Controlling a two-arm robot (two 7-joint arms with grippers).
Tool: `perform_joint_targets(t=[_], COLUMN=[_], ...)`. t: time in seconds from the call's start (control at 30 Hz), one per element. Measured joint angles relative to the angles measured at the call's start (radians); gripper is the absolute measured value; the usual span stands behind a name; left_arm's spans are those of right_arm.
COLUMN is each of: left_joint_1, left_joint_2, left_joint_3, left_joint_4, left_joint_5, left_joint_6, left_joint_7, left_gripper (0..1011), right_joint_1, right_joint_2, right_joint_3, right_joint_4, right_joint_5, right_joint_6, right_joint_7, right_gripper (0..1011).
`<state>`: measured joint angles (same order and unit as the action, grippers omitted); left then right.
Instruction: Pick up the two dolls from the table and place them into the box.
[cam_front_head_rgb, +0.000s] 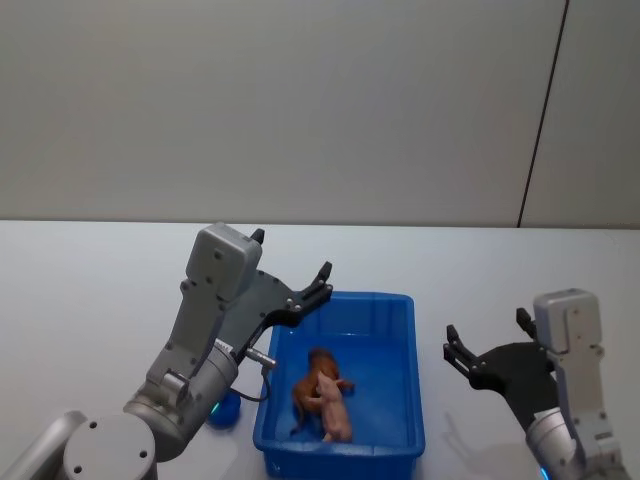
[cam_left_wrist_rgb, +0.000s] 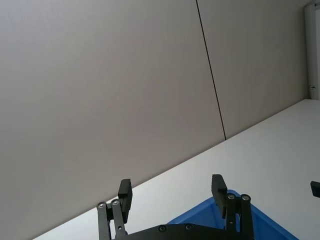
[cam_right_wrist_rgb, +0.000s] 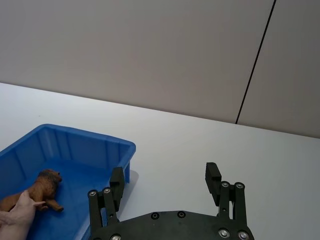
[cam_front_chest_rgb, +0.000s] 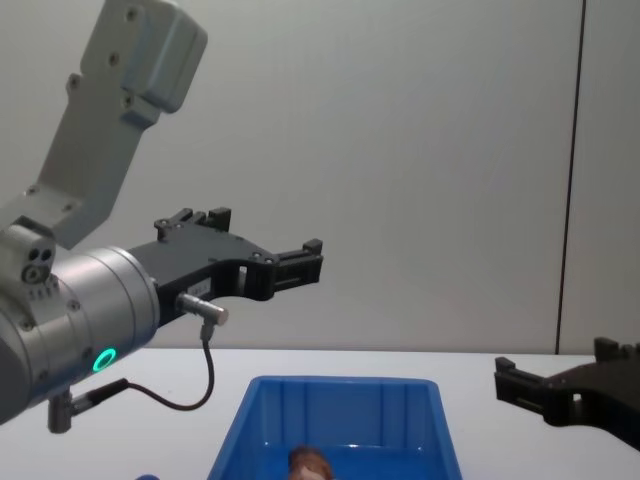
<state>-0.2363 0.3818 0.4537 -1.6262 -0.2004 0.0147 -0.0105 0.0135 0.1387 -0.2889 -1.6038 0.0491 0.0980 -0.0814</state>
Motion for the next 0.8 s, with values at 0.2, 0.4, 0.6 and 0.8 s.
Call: perform_joint_targets(t=[0.2,0.4,0.6,0.8], left_joint_1=[0.005,0.014,0.028,0.043], left_joint_2=[0.0,0.006,0.015,0.03], left_joint_3=[-0.003,-0.012,-0.022,-0.036], left_joint_4=[-0.003,-0.011,-0.018,-0.022], left_joint_5=[-0.005,-0.028,-0.057,-0.091], left_joint_6=[0.011,0.033,0.067,0.112], left_joint_7=[0.012,0.037,0.065,0.092], left_gripper=[1001,1001,1001,1001], right_joint_1=[-0.009,-0.015,-0.018,-0.02], right_joint_2=[0.006,0.01,0.012,0.014], right_joint_3=[0.004,0.007,0.008,0.009], right_joint_4=[-0.008,-0.012,-0.016,-0.017], right_joint_5=[0.004,0.006,0.007,0.008], right_joint_6=[0.001,0.001,0.002,0.002], right_joint_7=[-0.011,-0.018,-0.022,-0.025], right_gripper=[1001,1000,1000,1000])
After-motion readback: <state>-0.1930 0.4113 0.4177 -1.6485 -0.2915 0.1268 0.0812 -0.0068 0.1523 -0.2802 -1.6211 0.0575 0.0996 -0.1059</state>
